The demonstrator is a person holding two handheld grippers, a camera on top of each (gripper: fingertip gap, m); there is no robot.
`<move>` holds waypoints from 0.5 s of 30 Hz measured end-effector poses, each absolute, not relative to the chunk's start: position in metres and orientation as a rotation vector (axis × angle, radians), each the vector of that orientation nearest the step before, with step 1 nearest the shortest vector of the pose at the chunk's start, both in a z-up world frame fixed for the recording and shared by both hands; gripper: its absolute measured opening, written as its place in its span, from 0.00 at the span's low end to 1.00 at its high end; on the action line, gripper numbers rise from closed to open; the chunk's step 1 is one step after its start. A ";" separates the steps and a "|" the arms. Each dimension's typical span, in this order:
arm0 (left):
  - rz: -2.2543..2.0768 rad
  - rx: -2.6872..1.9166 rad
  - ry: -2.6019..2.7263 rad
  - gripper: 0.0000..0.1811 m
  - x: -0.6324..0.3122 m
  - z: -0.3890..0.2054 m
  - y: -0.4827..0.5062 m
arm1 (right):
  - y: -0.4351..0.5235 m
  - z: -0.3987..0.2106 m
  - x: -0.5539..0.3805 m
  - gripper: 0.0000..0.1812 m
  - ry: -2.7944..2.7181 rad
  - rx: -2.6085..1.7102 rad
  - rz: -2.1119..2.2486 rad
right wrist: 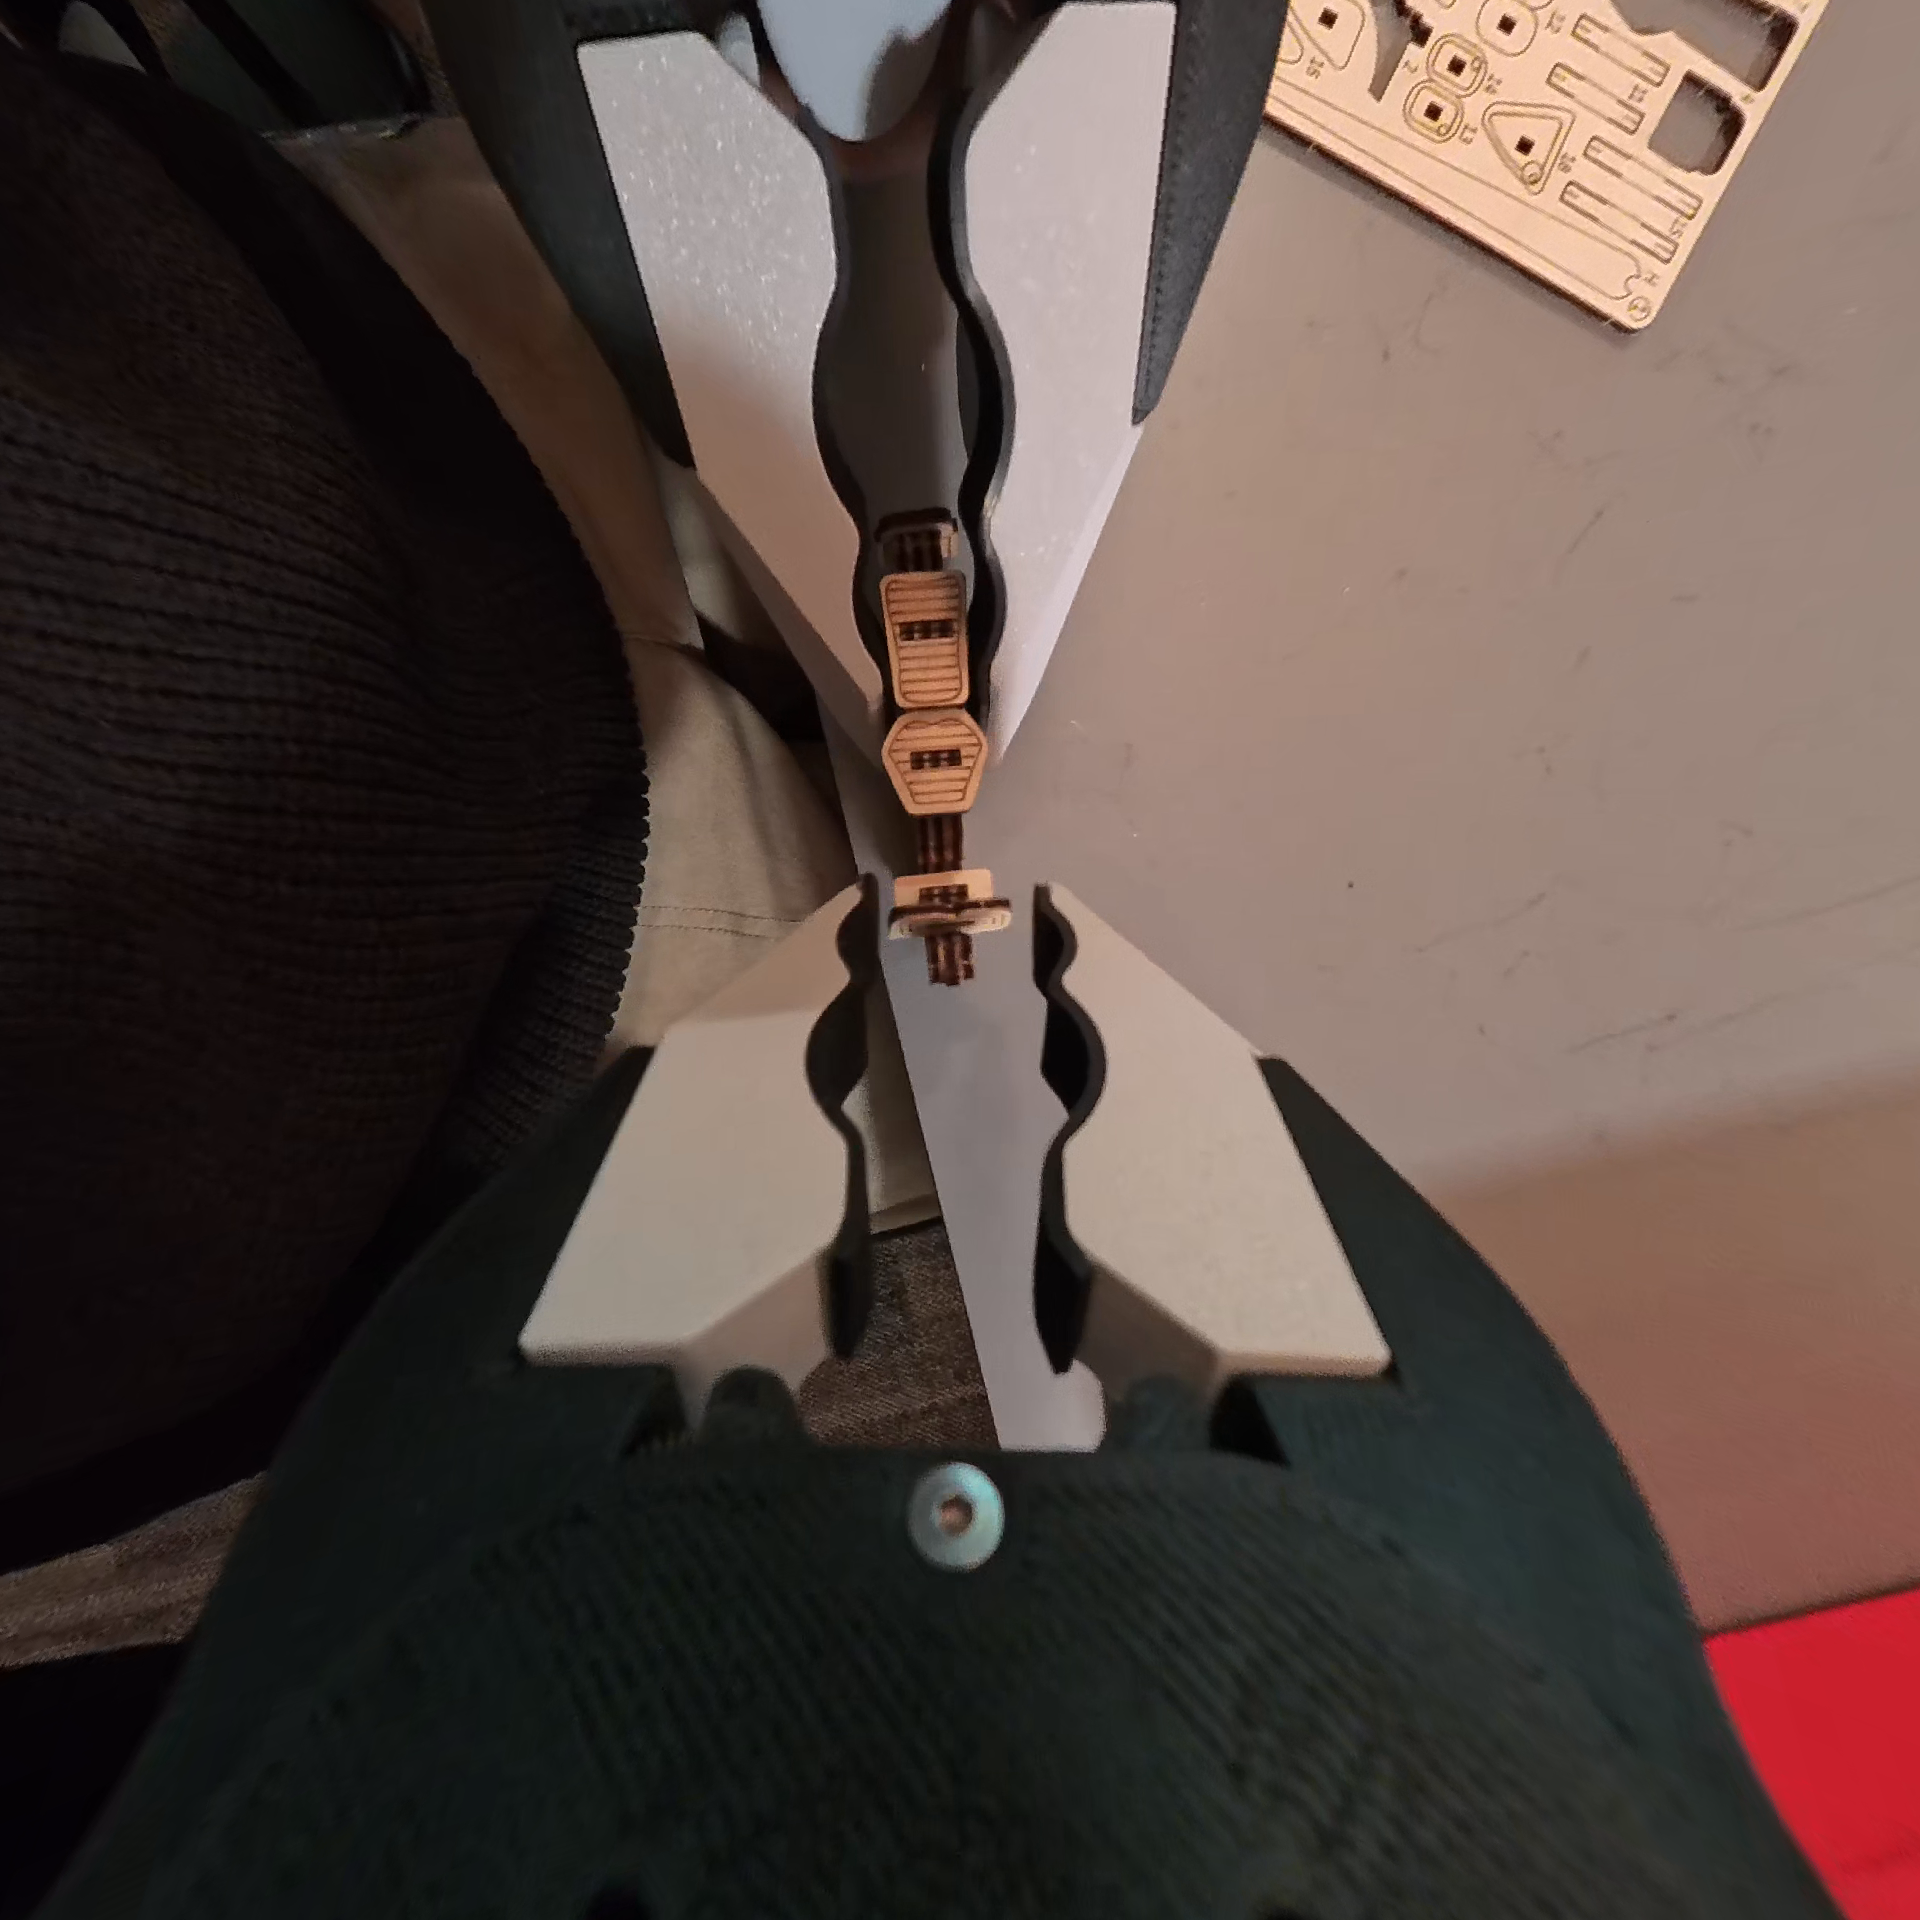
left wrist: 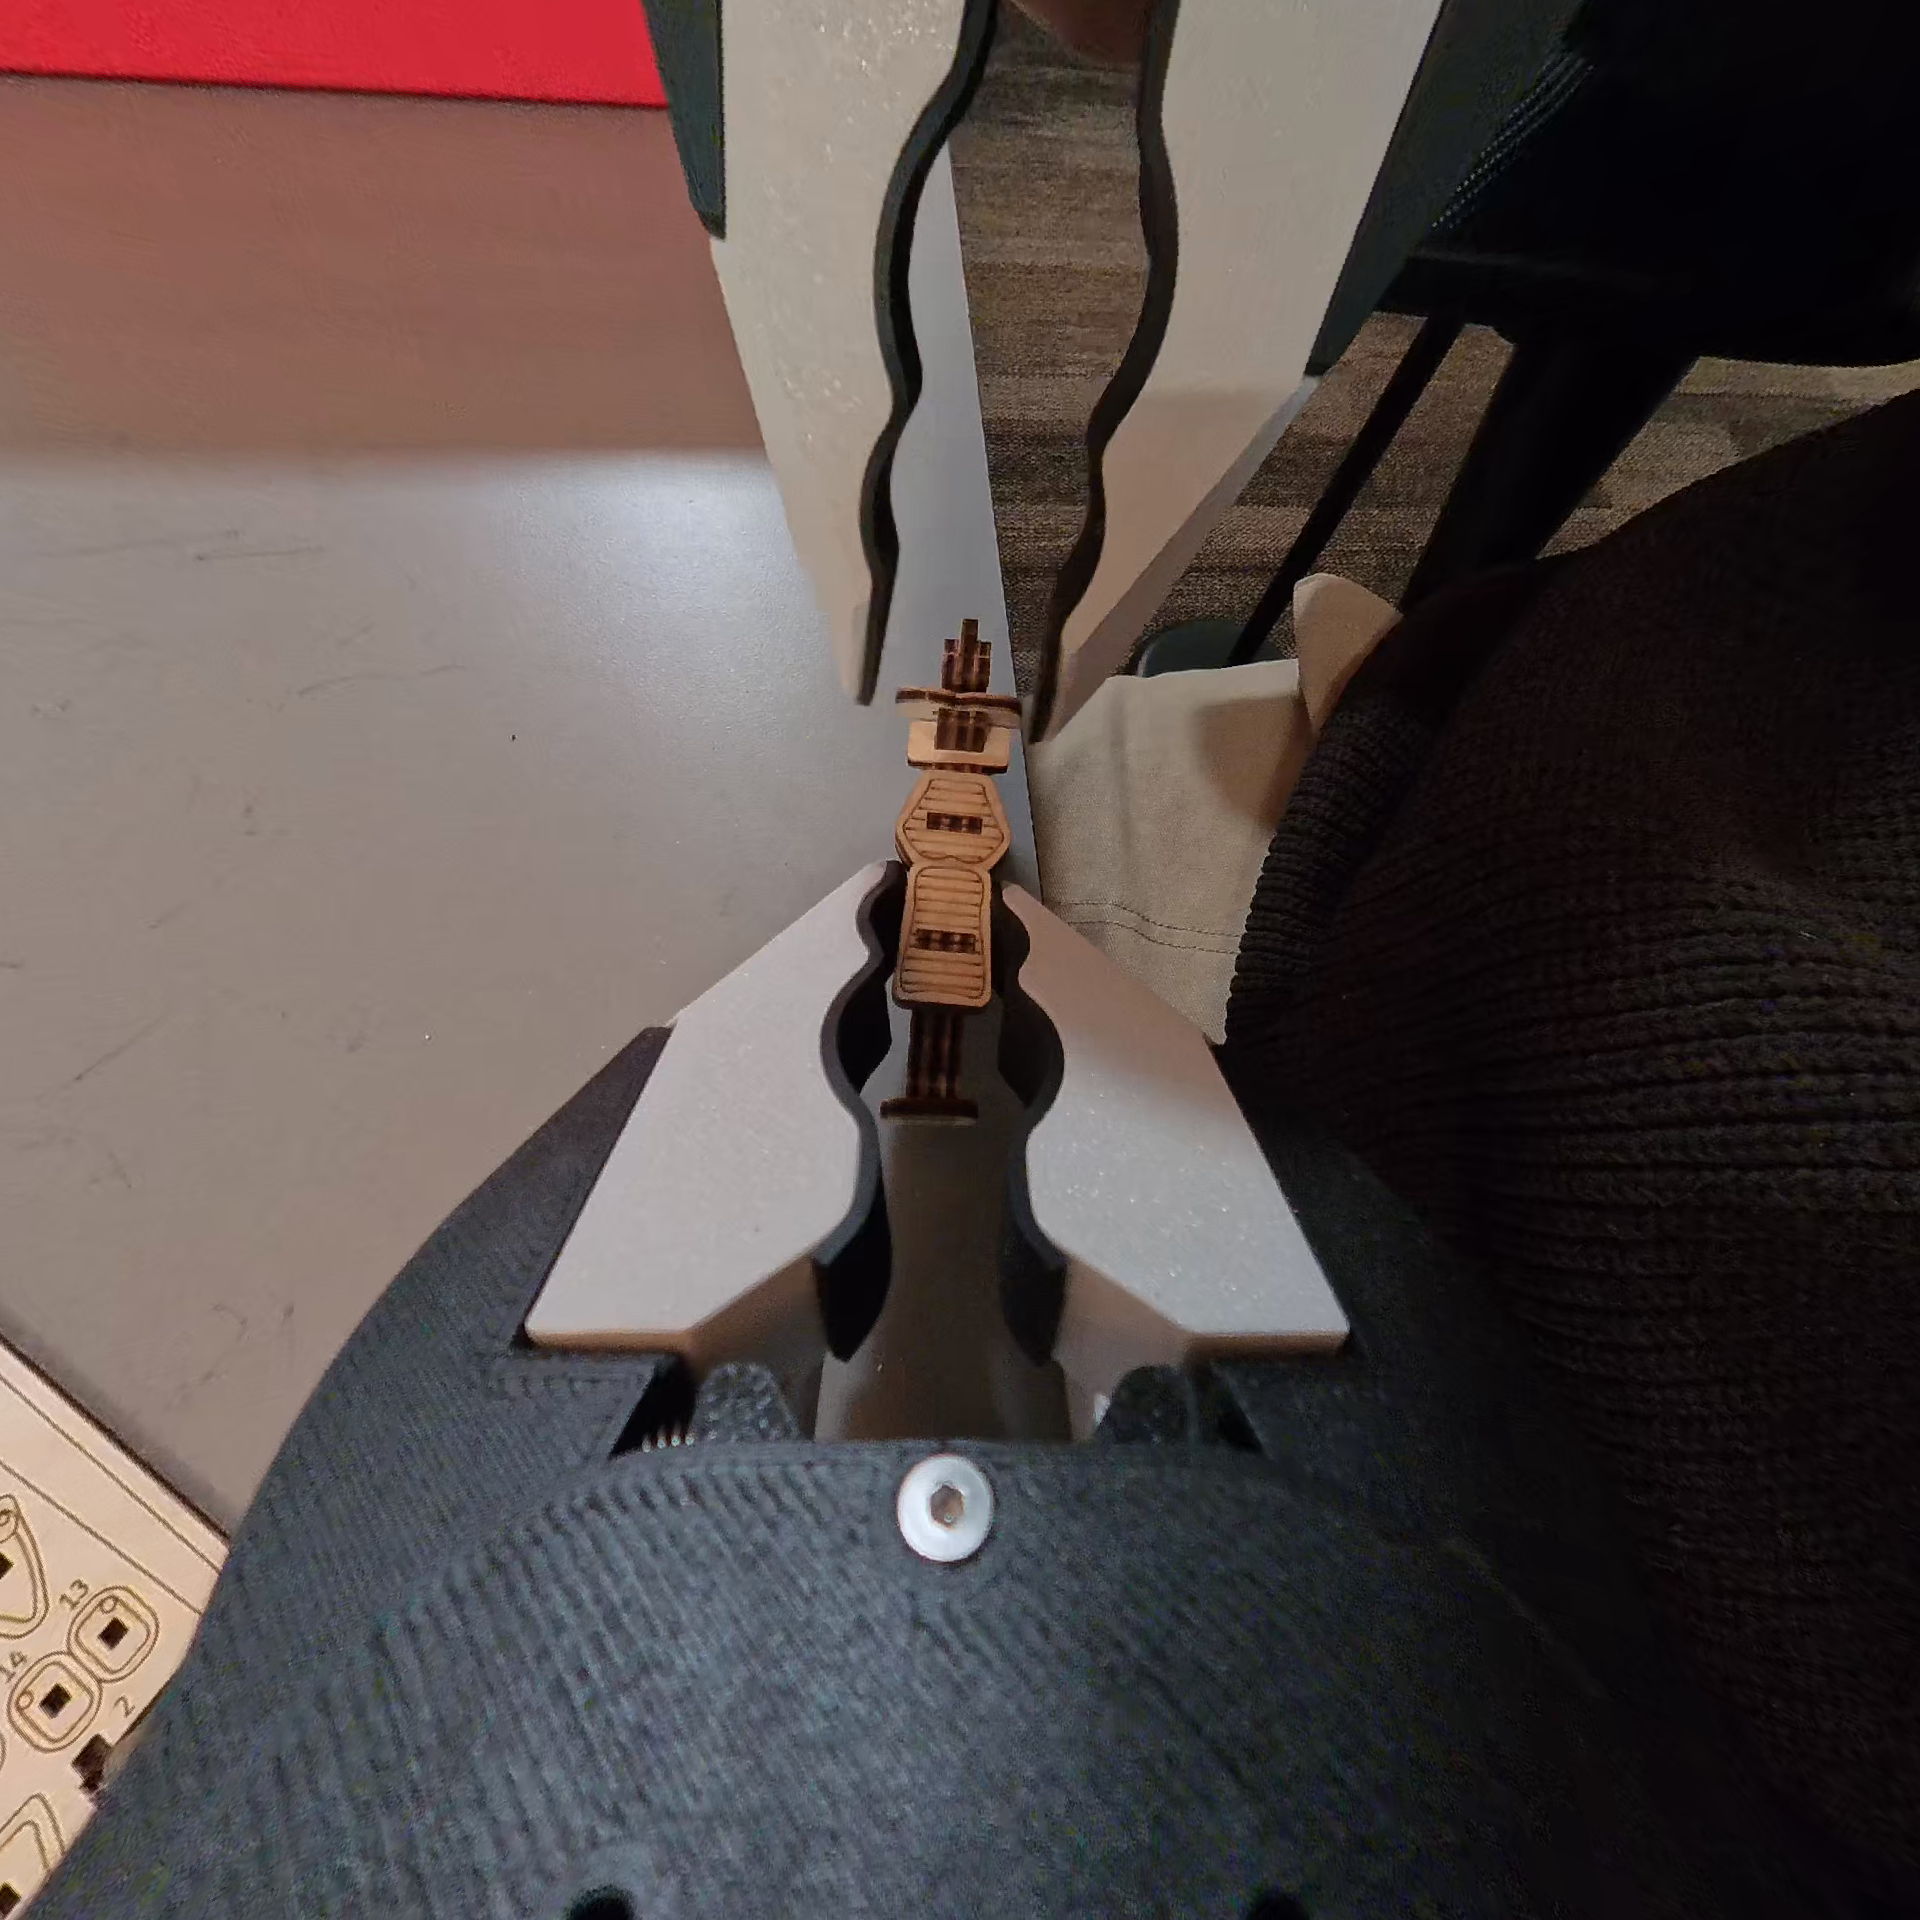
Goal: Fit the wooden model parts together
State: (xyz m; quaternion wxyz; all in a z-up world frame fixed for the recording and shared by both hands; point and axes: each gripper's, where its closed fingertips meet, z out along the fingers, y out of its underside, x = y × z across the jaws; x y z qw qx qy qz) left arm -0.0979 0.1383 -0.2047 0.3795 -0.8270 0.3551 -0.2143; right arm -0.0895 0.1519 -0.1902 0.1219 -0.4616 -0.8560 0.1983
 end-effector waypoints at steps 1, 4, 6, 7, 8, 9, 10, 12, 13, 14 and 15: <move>-0.547 -2.112 0.907 0.08 -0.098 -0.205 0.138 | 0.152 -0.190 -0.089 0.17 -2.499 -1.347 0.582; -0.548 -2.112 0.908 0.08 -0.098 -0.205 0.138 | 0.154 -0.188 -0.087 0.18 -2.493 -1.363 0.620; -0.549 -2.112 0.908 0.08 -0.098 -0.205 0.138 | 0.153 -0.189 -0.085 0.20 -2.494 -1.389 0.661; -0.549 -2.111 0.908 0.08 -0.098 -0.205 0.138 | 0.153 -0.190 -0.084 0.20 -2.497 -1.400 0.675; -0.549 -2.112 0.908 0.08 -0.098 -0.205 0.138 | 0.154 -0.192 -0.083 0.20 -2.500 -1.408 0.684; -0.549 -2.111 0.908 0.08 -0.098 -0.205 0.138 | 0.154 -0.194 -0.083 0.20 -2.503 -1.413 0.688; -0.549 -2.111 0.908 0.08 -0.098 -0.205 0.138 | 0.153 -0.196 -0.083 0.19 -2.508 -1.416 0.689; -0.547 -2.112 0.909 0.08 -0.097 -0.205 0.138 | 0.153 -0.198 -0.083 0.16 -2.516 -1.410 0.680; -0.547 -2.112 0.909 0.08 -0.097 -0.205 0.138 | 0.152 -0.198 -0.083 0.14 -2.519 -1.404 0.680; -0.547 -2.112 0.909 0.08 -0.097 -0.205 0.138 | 0.152 -0.198 -0.084 0.13 -2.519 -1.398 0.681; -0.546 -2.112 0.909 0.08 -0.097 -0.205 0.138 | 0.152 -0.197 -0.084 0.13 -2.514 -1.392 0.684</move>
